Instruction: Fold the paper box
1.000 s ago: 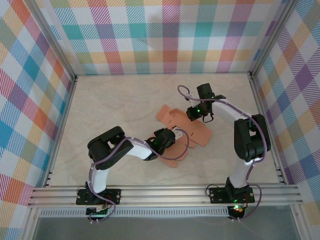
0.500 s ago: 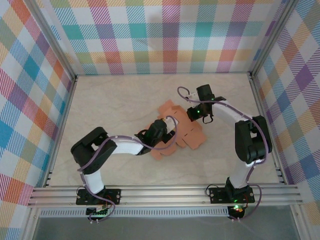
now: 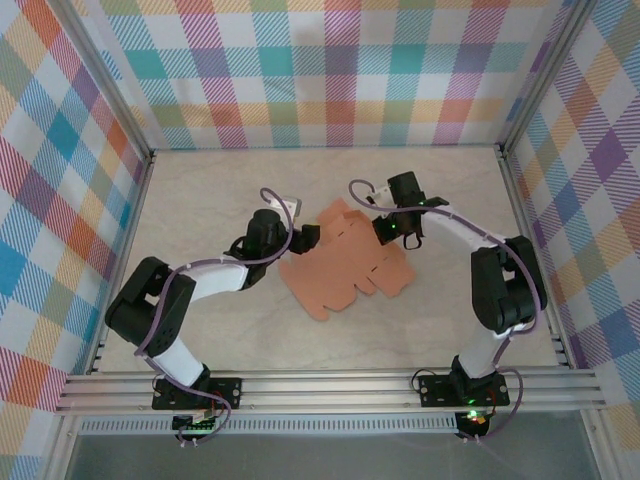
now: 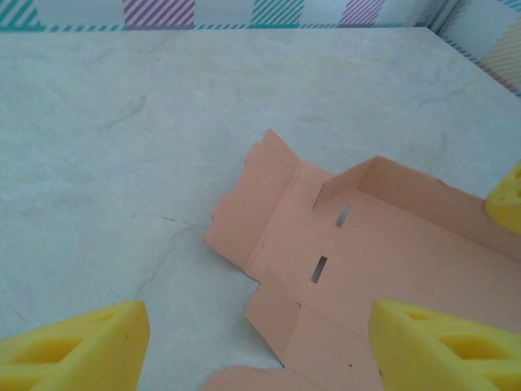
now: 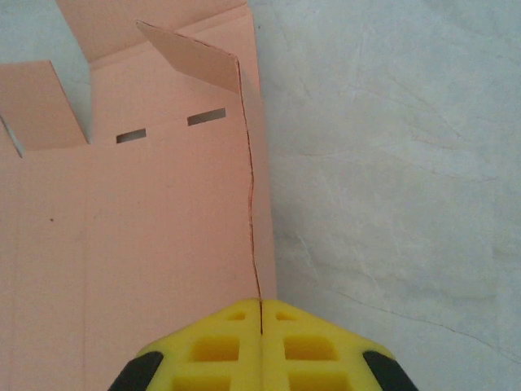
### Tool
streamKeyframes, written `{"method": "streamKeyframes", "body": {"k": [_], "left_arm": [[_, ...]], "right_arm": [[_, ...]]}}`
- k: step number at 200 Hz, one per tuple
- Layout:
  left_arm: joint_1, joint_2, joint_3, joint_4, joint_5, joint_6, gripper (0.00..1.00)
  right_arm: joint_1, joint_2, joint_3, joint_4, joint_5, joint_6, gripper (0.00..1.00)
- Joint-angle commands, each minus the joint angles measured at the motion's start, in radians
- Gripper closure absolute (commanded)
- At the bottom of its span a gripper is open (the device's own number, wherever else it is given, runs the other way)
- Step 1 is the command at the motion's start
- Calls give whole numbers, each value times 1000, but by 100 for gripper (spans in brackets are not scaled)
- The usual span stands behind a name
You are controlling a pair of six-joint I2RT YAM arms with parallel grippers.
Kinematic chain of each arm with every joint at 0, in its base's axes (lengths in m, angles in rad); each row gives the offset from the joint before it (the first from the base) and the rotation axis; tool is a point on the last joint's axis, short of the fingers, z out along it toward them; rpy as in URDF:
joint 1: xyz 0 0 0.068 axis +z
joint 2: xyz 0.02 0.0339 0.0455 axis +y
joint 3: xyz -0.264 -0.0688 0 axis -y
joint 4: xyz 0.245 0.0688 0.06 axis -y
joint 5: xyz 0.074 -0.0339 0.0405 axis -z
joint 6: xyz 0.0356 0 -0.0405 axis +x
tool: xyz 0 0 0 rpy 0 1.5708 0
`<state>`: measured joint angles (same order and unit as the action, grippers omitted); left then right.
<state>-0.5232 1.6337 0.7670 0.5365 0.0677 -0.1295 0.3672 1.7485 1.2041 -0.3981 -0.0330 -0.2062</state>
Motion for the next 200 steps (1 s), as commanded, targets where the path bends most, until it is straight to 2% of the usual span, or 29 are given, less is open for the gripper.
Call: {"method": "streamKeyframes", "body": {"k": [1, 21, 79, 123, 147, 175, 200], "left_arm": [[9, 37, 39, -30, 65, -84, 29], [10, 67, 47, -34, 75, -84, 29], [11, 97, 41, -23, 84, -73, 30], [11, 105, 42, -20, 89, -68, 30], [11, 105, 39, -17, 87, -68, 30], [10, 106, 37, -17, 87, -66, 30], [11, 109, 33, -8, 90, -67, 30]], "right_arm": [[2, 35, 20, -23, 3, 0, 100], [-5, 50, 32, -31, -11, 5, 98], [-30, 87, 51, -41, -71, 7, 81], [-41, 107, 57, -49, -93, 1, 78], [-48, 121, 61, -50, -99, 9, 72], [-73, 112, 61, -44, -146, 34, 58], [-79, 103, 54, -37, -154, 34, 56]]}}
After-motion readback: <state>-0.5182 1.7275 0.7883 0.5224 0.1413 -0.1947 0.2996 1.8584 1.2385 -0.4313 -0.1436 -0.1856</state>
